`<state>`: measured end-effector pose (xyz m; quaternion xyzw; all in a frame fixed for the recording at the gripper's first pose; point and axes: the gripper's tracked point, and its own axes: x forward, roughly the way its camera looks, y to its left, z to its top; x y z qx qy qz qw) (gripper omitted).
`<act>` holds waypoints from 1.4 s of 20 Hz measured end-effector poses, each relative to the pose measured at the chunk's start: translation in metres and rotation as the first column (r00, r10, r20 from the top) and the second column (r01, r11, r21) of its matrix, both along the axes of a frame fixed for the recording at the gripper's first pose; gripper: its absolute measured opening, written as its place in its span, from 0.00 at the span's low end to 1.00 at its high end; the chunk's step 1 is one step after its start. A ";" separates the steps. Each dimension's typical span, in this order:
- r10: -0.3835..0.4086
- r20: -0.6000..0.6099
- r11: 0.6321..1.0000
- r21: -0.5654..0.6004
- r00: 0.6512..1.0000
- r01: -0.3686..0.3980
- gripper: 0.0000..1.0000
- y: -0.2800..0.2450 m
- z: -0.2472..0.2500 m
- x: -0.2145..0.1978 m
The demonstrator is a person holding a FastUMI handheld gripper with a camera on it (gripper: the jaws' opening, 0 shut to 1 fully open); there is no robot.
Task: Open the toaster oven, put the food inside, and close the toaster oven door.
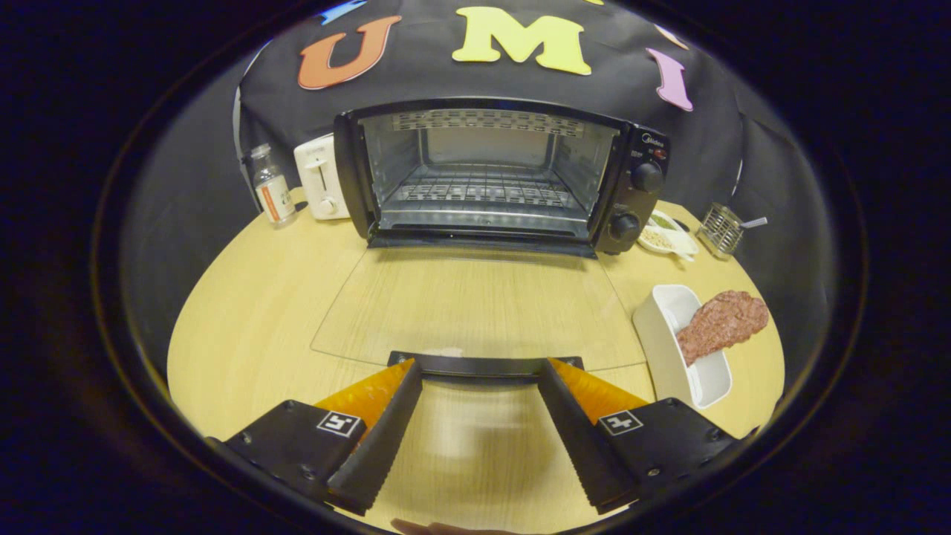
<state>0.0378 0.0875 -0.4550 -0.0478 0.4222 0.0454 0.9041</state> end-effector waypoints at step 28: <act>-0.036 -0.086 0.940 0.334 0.996 0.063 0.94 -0.292 0.089 0.046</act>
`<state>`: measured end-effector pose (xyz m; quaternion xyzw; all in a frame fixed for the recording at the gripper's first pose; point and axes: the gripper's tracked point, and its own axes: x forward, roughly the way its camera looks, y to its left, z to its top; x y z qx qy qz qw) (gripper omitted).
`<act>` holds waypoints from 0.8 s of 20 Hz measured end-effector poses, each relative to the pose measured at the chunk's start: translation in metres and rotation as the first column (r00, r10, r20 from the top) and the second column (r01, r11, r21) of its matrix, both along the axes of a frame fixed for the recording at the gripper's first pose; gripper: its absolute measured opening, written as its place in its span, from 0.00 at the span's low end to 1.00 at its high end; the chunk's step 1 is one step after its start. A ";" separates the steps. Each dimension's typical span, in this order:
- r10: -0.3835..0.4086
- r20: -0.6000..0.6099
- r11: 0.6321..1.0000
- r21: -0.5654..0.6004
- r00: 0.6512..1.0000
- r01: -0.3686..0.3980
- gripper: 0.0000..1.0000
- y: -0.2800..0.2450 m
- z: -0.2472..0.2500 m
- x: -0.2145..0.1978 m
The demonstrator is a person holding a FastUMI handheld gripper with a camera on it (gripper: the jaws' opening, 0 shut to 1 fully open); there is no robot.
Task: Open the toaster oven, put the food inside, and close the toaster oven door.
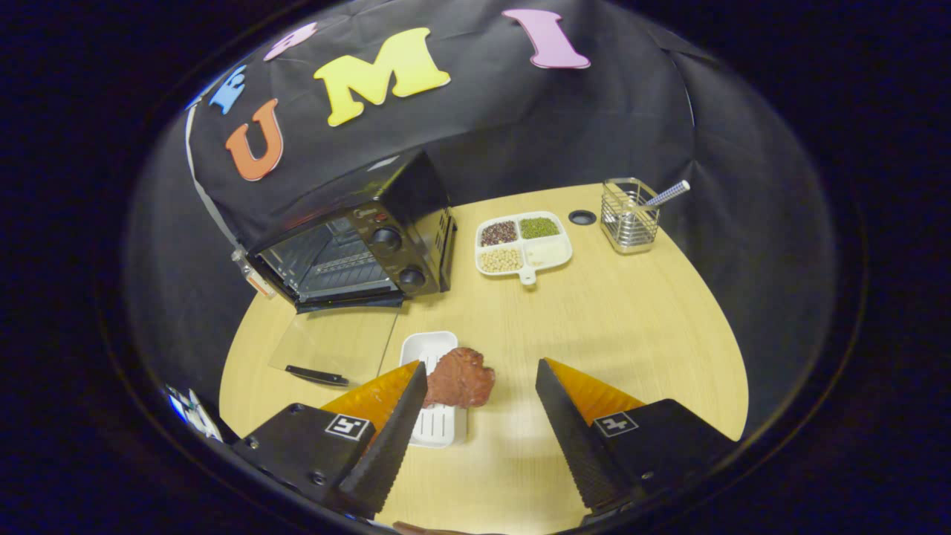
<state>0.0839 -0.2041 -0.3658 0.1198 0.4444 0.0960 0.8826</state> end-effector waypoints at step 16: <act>0.128 -0.006 0.989 0.077 0.992 -0.127 0.10 0.035 0.014 -0.028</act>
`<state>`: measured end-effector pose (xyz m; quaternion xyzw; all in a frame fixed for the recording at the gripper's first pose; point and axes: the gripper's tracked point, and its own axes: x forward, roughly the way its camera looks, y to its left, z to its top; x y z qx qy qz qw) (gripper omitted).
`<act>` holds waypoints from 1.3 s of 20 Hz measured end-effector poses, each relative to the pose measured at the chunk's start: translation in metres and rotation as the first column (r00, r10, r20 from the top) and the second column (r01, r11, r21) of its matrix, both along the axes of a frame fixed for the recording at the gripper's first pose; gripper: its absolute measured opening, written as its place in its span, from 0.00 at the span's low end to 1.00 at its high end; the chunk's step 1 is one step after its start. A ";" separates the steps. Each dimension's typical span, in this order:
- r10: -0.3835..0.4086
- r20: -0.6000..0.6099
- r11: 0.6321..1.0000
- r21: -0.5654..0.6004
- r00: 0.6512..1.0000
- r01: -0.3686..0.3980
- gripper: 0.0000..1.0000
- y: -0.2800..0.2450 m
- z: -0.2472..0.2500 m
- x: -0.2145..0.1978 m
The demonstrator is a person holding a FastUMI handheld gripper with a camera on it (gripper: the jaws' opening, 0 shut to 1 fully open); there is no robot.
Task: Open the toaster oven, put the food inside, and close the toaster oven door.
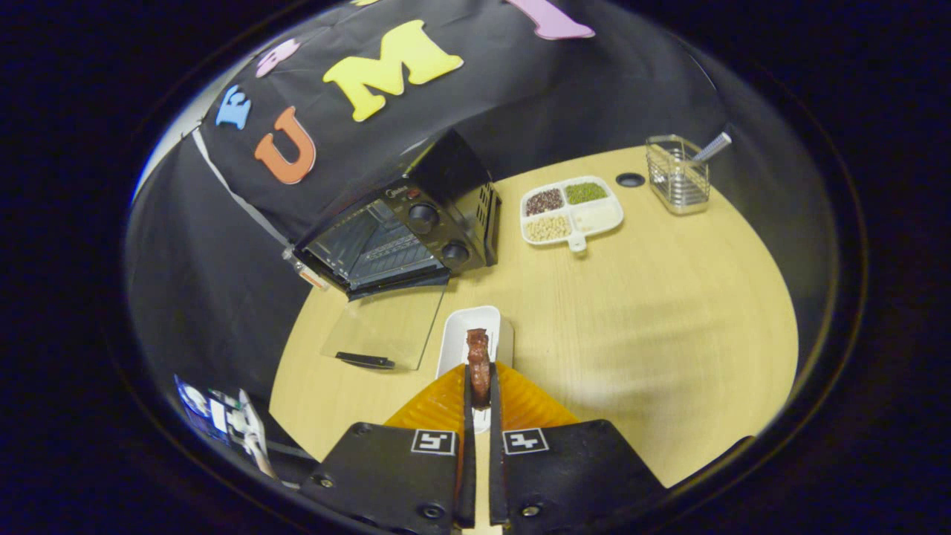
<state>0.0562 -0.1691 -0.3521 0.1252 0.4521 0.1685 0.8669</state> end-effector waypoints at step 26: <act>0.173 0.397 0.953 -0.299 0.901 -0.051 0.10 0.236 0.061 0.013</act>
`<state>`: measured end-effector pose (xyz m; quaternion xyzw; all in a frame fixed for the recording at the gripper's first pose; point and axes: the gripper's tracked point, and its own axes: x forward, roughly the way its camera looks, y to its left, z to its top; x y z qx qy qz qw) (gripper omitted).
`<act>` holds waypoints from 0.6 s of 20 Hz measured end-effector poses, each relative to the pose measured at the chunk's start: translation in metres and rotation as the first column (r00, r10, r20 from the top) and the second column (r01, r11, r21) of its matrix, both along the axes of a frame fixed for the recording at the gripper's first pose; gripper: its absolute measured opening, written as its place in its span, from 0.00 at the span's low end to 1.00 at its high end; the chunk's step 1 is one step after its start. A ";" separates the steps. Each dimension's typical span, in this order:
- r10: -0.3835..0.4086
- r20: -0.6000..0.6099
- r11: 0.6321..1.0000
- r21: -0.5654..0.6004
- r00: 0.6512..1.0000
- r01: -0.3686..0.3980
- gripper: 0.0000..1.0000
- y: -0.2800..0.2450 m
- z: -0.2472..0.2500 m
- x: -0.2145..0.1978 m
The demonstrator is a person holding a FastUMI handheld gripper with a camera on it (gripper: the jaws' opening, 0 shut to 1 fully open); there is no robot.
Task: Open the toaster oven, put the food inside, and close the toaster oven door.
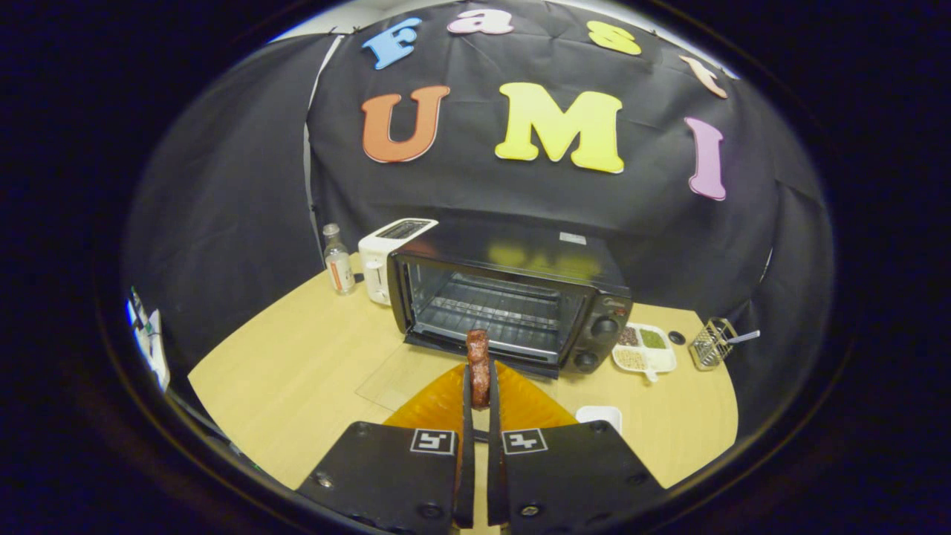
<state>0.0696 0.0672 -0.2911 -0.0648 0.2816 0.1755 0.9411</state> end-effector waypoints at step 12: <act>-0.212 -0.087 0.815 0.533 0.973 0.226 0.10 0.034 -0.052 0.102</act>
